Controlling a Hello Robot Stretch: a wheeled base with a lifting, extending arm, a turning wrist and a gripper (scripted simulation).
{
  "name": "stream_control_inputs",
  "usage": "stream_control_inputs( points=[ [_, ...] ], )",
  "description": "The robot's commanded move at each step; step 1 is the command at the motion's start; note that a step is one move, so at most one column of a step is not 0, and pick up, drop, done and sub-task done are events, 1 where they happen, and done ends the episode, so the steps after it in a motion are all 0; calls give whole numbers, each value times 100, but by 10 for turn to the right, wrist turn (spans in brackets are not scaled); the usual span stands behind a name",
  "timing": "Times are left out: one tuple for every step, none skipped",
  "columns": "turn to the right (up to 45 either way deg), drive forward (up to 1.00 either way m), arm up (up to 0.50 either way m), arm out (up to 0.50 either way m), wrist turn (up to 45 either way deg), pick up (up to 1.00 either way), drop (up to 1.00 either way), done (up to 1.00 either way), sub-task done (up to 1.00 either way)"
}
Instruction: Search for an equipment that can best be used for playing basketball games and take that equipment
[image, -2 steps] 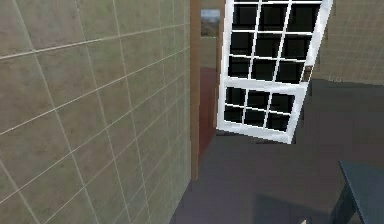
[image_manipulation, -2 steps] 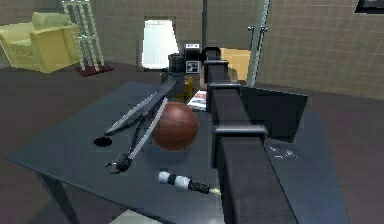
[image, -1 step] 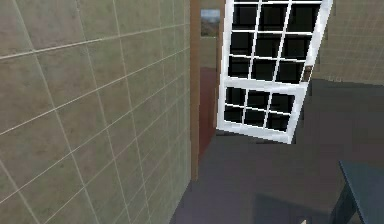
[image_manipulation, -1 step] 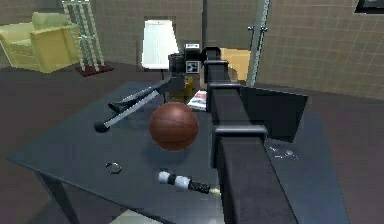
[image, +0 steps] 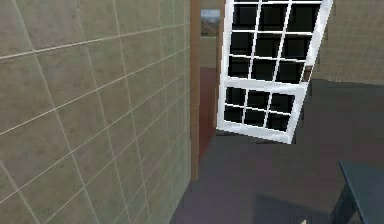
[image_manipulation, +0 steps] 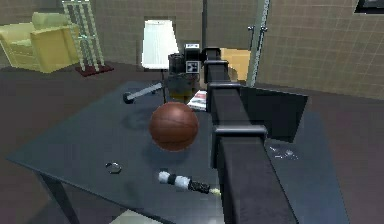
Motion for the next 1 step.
stream_control_inputs(
  points=[
    [0, 0, 0, 0, 300, 0, 0, 0, 0]
  ],
)
